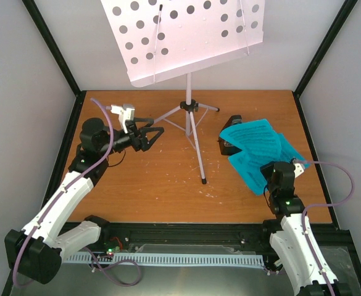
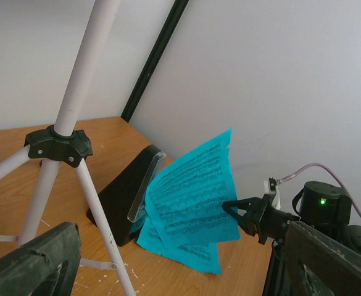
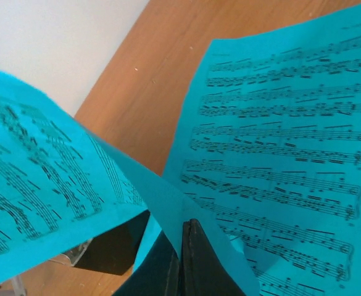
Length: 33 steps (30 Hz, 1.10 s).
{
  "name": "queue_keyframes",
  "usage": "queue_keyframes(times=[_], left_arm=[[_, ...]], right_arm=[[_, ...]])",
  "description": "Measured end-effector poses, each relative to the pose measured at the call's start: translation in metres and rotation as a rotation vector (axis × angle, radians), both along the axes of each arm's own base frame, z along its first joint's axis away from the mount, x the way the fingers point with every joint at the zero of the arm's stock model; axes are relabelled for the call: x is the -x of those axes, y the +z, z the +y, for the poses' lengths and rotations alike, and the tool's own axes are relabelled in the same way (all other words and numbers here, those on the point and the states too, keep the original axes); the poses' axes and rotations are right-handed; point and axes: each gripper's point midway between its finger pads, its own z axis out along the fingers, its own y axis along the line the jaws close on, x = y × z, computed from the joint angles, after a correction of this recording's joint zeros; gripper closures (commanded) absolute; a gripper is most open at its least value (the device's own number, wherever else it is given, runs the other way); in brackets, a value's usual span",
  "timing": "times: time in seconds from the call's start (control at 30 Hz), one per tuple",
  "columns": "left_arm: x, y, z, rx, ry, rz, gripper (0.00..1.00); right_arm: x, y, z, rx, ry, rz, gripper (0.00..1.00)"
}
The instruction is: Pack up the instrument practice props
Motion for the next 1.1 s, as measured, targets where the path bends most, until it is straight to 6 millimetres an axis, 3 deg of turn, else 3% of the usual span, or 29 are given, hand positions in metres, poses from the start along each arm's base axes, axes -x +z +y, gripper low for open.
queue_keyframes(times=[0.37, 0.6, 1.1], left_arm=[[-0.006, -0.009, -0.002, -0.009, -0.003, 0.026, 0.09], [-0.005, -0.009, -0.003, -0.010, -0.005, 0.027, 0.09], [-0.005, -0.017, -0.003, -0.015, -0.010, 0.045, 0.09]], right_arm=[[0.010, -0.001, -0.002, -0.068, -0.044, -0.012, 0.97], [0.028, -0.030, -0.006, -0.169, -0.132, 0.034, 0.97], [0.039, -0.046, -0.012, -0.212, -0.209, 0.097, 0.97]])
